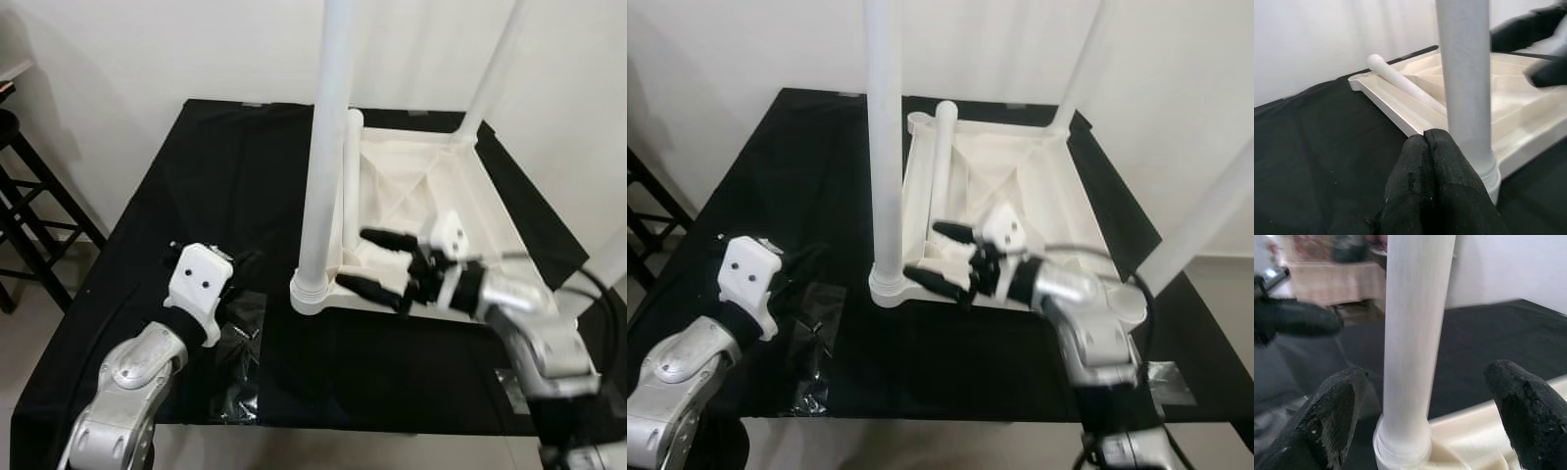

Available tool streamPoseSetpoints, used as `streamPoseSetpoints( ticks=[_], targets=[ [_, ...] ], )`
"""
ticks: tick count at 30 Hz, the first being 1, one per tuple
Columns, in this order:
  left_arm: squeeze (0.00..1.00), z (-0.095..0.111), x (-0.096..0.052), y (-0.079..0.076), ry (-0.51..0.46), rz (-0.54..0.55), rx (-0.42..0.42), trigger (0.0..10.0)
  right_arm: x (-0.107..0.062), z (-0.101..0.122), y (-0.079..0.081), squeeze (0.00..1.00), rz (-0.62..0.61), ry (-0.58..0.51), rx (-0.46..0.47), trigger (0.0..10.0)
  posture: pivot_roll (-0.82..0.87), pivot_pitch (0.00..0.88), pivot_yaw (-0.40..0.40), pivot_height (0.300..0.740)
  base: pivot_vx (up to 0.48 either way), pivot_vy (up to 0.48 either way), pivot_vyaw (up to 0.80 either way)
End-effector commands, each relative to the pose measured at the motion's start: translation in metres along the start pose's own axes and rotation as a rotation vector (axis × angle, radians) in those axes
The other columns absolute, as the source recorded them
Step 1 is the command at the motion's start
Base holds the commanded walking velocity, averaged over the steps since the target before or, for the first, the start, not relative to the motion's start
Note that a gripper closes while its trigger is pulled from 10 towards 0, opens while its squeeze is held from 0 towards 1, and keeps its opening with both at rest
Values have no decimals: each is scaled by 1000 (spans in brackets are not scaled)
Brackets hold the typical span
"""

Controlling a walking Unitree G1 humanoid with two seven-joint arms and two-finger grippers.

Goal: Building children table

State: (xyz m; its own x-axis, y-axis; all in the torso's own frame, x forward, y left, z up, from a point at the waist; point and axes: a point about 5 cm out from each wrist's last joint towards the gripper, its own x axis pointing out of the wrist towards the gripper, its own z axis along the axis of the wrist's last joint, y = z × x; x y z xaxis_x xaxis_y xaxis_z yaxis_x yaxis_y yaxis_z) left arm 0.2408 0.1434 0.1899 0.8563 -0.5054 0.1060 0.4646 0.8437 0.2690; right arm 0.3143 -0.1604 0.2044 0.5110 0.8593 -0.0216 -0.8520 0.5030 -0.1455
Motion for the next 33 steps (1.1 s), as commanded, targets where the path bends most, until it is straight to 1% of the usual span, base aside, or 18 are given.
streamPoseSetpoints(
  ticks=[1,2,3,4,5,6,9,12,14,15,18,22,23,24,26,27,28,33],
  targets=[
    [0,3,-5,-1,-8,-50,-3,10000,2,-1,-7,0,7,-28,37,10000,14,72,-75,740,0,0,0],
    [0,3,-5,-1,-8,-50,-3,10000,2,-1,-7,0,7,-28,37,10000,14,72,-75,740,0,0,0],
    [0,3,-10,0,-2,-96,-18,10000,8,2,-12,0,74,-38,70,10000,24,87,-80,740,0,0,0],
    [0,3,-10,0,-2,-96,-18,10000,8,2,-12,0,74,-38,70,10000,24,87,-80,740,0,0,0],
    [0,4,-14,2,-2,-122,-30,10000,12,3,-13,0,137,-32,82,10000,27,93,-84,740,0,0,0],
    [0,4,-14,2,-2,-122,-30,10000,12,3,-13,0,137,-32,82,10000,27,93,-84,740,0,0,0],
    [0,6,-18,2,-4,-169,-49,10000,20,3,-12,0,239,5,83,10000,35,108,-92,740,0,0,0],
    [0,7,-20,2,-4,-196,-55,10000,26,5,-12,0,294,20,72,10000,39,120,-97,740,0,0,0],
    [0,8,-21,2,-4,-202,-57,10000,27,5,-12,0,305,20,69,10000,39,120,-97,740,0,0,0],
    [0,10,-22,2,-4,-218,-56,10000,36,9,-14,0,334,25,57,10000,51,141,-106,740,0,0,0],
    [0,10,-22,2,-4,-226,-54,10000,39,9,-14,0,343,30,50,10000,51,141,-106,740,0,0,0],
    [0,12,-24,1,0,-266,-72,10000,51,14,-20,0,377,49,25,10000,75,168,-114,740,0,0,0],
    [0,12,-25,1,2,-279,-82,10000,53,16,-21,0,392,51,22,8471,75,169,-114,740,0,0,0],
    [0,9,-25,-1,13,-292,-92,10000,54,18,-22,0,402,51,19,7294,77,172,-115,740,0,0,0],
    [0,6,-26,-2,21,-302,-99,10000,55,19,-23,0,411,52,17,7294,77,174,-115,740,0,0,0],
    [0,3,-27,-5,34,-318,-106,10000,54,19,-25,0,415,57,11,1608,75,177,-116,740,0,0,0],
    [0,1,-28,-6,45,-325,-113,10000,53,18,-26,0,421,65,12,0,77,176,-118,740,0,0,0],
    [0,-2,-30,-8,63,-340,-121,10000,47,16,-29,0,418,70,14,0,75,171,-115,740,0,0,0]
  ],
)
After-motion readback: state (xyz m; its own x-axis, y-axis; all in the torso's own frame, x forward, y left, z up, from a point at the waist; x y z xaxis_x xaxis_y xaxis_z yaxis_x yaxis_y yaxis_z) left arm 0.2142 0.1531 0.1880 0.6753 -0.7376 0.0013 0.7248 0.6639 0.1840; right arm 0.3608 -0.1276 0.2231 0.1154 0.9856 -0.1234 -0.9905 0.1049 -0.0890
